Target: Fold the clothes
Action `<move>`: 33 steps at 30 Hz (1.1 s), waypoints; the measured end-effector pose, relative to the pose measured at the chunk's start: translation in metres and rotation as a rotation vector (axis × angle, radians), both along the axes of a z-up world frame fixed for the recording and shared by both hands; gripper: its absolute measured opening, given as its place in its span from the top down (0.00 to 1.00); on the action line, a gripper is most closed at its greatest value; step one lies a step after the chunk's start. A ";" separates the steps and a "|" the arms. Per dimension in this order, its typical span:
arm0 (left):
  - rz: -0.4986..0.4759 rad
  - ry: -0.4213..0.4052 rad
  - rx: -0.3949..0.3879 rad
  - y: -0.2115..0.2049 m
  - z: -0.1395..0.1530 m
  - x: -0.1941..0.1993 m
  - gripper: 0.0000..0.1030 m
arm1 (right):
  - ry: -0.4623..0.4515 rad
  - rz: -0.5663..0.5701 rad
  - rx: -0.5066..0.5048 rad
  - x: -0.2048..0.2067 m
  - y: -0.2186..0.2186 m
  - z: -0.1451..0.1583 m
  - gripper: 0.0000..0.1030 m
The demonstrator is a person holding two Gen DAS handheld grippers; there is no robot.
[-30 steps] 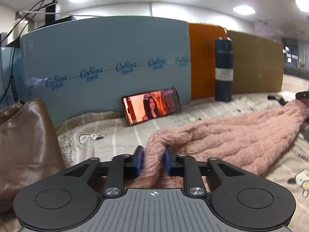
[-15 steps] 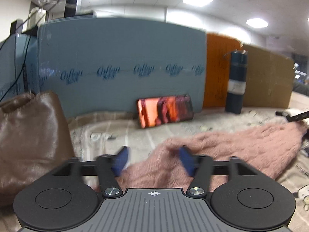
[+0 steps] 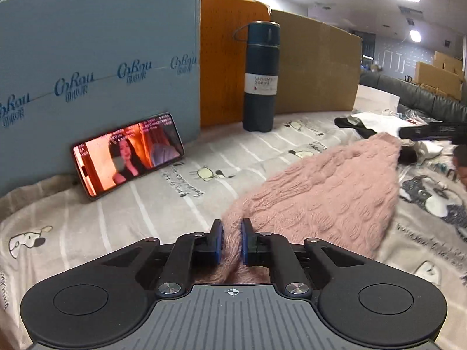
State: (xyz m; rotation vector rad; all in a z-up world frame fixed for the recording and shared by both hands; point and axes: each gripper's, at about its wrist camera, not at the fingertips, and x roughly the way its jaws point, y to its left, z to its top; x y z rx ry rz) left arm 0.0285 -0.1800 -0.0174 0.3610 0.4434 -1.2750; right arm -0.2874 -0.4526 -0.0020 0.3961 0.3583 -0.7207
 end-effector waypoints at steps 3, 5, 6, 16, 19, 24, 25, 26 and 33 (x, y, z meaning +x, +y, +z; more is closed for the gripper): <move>0.086 -0.089 -0.041 0.005 0.003 -0.005 0.93 | -0.074 0.026 0.120 -0.007 0.003 -0.007 0.15; 0.101 -0.079 -0.031 0.004 0.002 -0.001 0.93 | -0.127 0.049 0.194 -0.006 0.001 -0.012 0.15; 0.088 -0.064 -0.011 0.002 -0.002 0.000 0.88 | -0.145 0.061 0.234 -0.003 -0.001 -0.014 0.15; 0.203 -0.083 -0.122 0.033 0.022 -0.014 0.50 | -0.290 -0.078 0.492 0.017 -0.026 -0.038 0.19; 0.243 -0.057 -0.197 0.056 0.032 -0.023 0.43 | -0.295 -0.148 0.479 0.012 -0.023 -0.034 0.23; 0.297 0.033 -0.259 0.088 0.027 -0.030 0.42 | -0.287 -0.248 0.429 0.005 -0.021 -0.026 0.87; 0.305 0.054 -0.266 0.092 0.025 -0.029 0.42 | -0.286 -0.253 0.411 0.007 -0.021 -0.024 0.92; 0.308 0.071 -0.269 0.095 0.023 -0.027 0.42 | -0.298 -0.239 0.383 0.009 -0.020 -0.018 0.93; 0.282 0.099 -0.285 0.099 0.021 -0.026 0.42 | -0.399 -0.210 0.232 0.026 -0.024 0.008 0.94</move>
